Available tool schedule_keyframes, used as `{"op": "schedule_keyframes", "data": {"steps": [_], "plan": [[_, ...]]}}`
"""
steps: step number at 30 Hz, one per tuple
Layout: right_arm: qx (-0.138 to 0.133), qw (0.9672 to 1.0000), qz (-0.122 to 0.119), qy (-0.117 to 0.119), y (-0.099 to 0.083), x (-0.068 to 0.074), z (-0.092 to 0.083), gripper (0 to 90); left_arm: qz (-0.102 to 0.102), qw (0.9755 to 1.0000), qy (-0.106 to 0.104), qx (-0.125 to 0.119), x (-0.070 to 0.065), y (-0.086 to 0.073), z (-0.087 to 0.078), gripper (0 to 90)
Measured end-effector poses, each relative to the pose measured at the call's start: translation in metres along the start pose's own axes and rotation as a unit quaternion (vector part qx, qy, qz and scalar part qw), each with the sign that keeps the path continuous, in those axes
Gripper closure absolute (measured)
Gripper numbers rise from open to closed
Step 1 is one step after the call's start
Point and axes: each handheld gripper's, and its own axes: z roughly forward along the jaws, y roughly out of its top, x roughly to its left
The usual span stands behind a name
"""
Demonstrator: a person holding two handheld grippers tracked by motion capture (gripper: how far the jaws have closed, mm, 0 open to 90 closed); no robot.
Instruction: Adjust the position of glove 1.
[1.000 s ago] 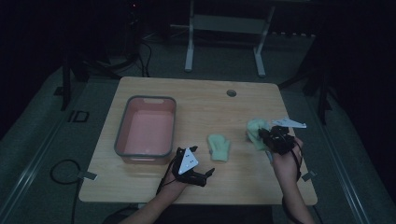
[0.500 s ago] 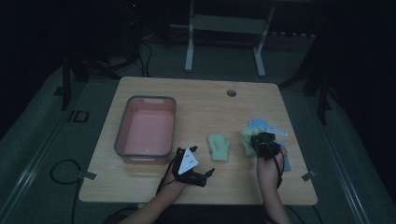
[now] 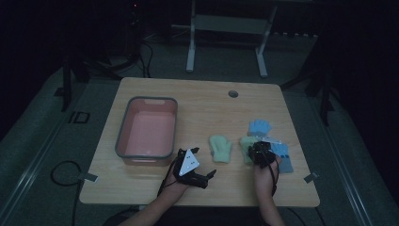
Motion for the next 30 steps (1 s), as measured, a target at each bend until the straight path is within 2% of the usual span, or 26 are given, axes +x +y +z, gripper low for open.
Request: {"op": "schedule_keyframes", "data": {"steps": [3, 7, 9, 11, 17, 20, 22, 24, 26, 28, 29, 30], "plan": [[0.0, 1.0, -0.006, 0.005, 0.004, -0.001, -0.004, 75.9, 0.001, 1.0, 0.0, 0.001, 0.0, 0.0, 0.0, 0.1], [-0.01, 0.999, -0.042, 0.007, 0.013, -0.003, -0.013, 73.9, 0.002, 1.0, -0.001, 0.001, 0.0, 0.0, 0.0, 0.1], [-0.019, 0.999, -0.039, 0.014, 0.017, -0.007, -0.018, 72.4, 0.002, 1.0, 0.0, 0.0, 0.0, 0.0, 0.0, 0.1], [-0.024, 0.9985, -0.048, 0.014, 0.022, -0.009, -0.023, 70.5, 0.003, 1.0, 0.0, 0.0, 0.0, 0.0, 0.0, 0.1], [-0.025, 0.9958, -0.076, 0.045, 0.038, -0.02, -0.033, 67.5, 0.001, 1.0, 0.001, 0.0, 0.0, 0.0, 0.0, 0.1], [-0.024, 0.9938, -0.085, 0.068, 0.046, -0.028, -0.035, 67.3, 0.001, 1.0, 0.001, 0.001, 0.0, 0.0, 0.0, 0.1], [-0.023, 0.992, -0.1, 0.073, 0.049, -0.031, -0.036, 67.2, 0.001, 1.0, 0.0, 0.0, 0.0, 0.0, 0.0, 0.1], [-0.022, 0.9896, -0.11, 0.089, 0.049, -0.035, -0.037, 66.3, 0.0, 1.0, 0.0, 0.001, 0.0, 0.0, 0.0, 0.1], [-0.016, 0.9885, -0.122, 0.088, 0.05, -0.038, -0.037, 66.3, 0.0, 1.0, 0.0, 0.001, 0.0, 0.0, 0.0, 0.1], [-0.02, 0.9845, -0.135, 0.11, 0.05, -0.041, -0.037, 65.2, 0.0, 1.0, 0.001, 0.0, 0.0, 0.0, 0.0, 0.1], [-0.019, 0.9831, -0.143, 0.113, 0.051, -0.042, -0.037, 63.5, 0.001, 1.0, 0.001, 0.001, 0.0, 0.0, 0.0, 0.1], [-0.014, 0.9798, -0.164, 0.115, 0.051, -0.043, -0.036, 62.5, 0.001, 1.0, 0.001, 0.001, 0.0, 0.0, 0.0, 0.1]]}}
